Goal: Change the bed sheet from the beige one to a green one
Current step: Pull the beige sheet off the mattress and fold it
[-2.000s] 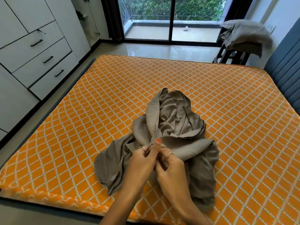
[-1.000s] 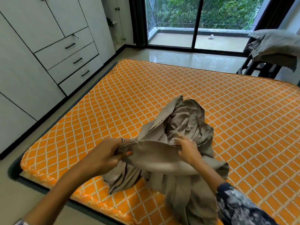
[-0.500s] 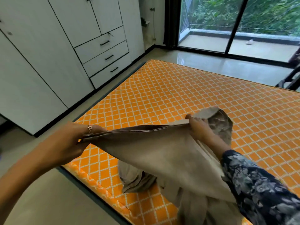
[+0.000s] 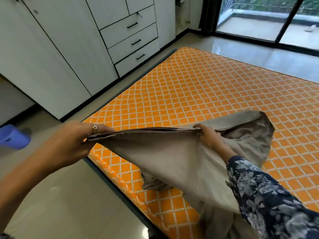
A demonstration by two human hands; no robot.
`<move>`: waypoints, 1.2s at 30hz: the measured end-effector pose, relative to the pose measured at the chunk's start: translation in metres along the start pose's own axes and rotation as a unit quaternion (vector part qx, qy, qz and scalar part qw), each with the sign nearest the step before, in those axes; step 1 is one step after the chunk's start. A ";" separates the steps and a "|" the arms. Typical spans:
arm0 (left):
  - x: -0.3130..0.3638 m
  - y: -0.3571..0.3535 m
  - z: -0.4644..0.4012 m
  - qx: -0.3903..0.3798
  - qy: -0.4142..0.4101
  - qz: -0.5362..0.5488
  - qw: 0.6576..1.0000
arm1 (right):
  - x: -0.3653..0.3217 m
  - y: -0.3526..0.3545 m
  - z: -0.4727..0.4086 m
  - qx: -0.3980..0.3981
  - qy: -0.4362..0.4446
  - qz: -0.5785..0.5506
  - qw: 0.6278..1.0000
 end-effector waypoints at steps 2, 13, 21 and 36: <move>0.002 0.004 0.001 0.008 -0.001 0.006 1.000 | -0.001 0.000 -0.007 0.001 0.012 -0.030 0.999; -0.041 0.032 -0.035 0.113 0.046 -0.037 0.992 | 0.008 0.121 -0.017 0.202 0.012 -0.107 0.973; -0.009 0.191 -0.187 0.393 -0.104 -0.068 0.911 | -0.039 0.427 0.093 0.601 0.036 -0.014 0.798; -0.075 0.250 -0.321 0.365 -0.069 -0.007 0.928 | -0.105 0.483 0.145 0.643 -0.050 0.009 0.764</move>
Point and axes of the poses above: each hand's wrist, its own z-axis away from the middle knuckle, its own y-axis out of the back of the hand, x = y × z, the point moved 5 cm from there along -z, towards the middle knuckle, and after that the axes turned 5 degrees about x, right-handed, at the moved point
